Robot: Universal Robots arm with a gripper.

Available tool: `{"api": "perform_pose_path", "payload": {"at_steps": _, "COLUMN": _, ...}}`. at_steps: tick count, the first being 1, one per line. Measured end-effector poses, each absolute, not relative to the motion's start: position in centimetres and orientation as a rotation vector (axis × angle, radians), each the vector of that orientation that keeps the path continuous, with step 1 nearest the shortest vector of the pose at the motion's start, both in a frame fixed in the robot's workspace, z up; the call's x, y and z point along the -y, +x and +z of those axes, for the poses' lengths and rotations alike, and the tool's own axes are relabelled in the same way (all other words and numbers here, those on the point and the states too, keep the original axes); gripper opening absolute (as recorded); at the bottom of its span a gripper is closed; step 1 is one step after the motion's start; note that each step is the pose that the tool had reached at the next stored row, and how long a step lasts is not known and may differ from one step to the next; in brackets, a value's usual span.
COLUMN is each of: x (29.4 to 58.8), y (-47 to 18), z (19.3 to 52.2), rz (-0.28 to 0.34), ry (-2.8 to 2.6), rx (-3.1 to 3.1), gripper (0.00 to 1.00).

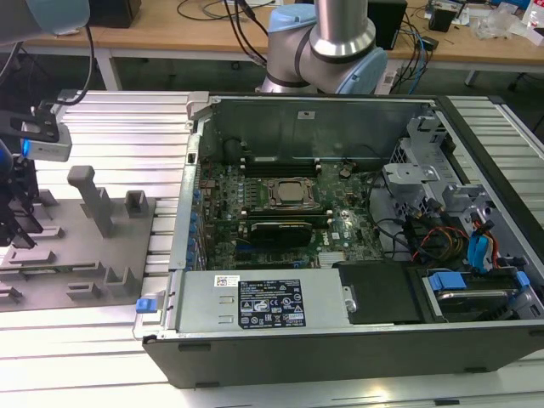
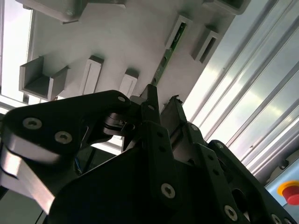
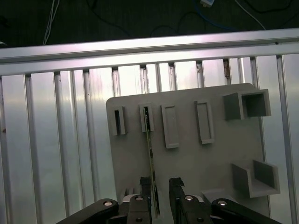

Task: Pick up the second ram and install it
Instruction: 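Pick up the second ram and move it above second insertion slot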

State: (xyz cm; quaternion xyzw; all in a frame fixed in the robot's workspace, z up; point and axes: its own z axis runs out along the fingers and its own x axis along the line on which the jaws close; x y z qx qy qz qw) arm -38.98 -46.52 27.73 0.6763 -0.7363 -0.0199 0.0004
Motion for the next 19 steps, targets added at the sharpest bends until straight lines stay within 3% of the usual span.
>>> {"api": "perform_pose_path", "payload": {"at_steps": 19, "x": 46.52, "y": -38.98, "z": 26.88, "rz": -0.062, "ry": 2.124, "rx": 2.313, "gripper": 0.30}}
